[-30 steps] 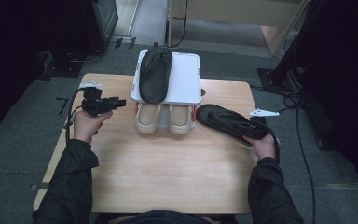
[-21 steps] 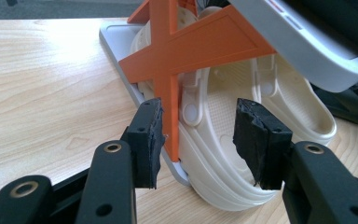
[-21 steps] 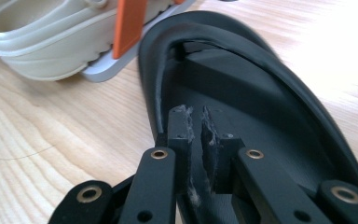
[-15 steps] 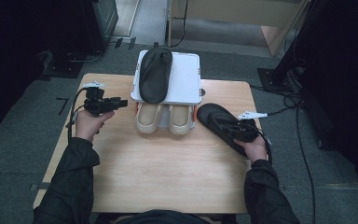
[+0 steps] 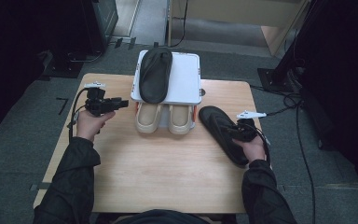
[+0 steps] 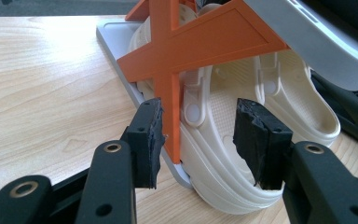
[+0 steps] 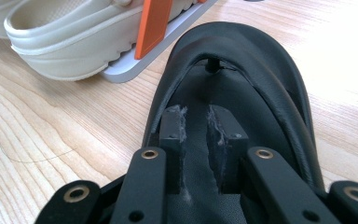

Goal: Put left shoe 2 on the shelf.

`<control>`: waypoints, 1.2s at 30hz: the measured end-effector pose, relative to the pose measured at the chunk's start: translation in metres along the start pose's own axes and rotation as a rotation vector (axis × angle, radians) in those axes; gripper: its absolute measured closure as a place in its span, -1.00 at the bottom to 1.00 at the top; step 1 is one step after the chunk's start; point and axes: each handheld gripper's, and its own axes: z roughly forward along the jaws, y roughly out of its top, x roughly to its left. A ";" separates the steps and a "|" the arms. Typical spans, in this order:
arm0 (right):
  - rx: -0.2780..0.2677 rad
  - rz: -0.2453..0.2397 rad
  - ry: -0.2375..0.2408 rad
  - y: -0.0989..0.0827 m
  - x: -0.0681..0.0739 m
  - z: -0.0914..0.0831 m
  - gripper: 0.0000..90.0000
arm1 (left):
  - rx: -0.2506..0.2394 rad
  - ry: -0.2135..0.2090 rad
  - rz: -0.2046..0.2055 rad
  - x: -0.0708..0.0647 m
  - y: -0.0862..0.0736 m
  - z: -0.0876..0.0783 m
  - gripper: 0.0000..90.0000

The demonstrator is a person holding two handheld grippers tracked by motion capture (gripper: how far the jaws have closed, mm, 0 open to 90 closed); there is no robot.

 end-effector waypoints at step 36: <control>0.018 0.107 -0.072 0.014 0.028 0.030 0.77 | 0.018 -0.015 0.025 -0.006 -0.002 0.005 0.16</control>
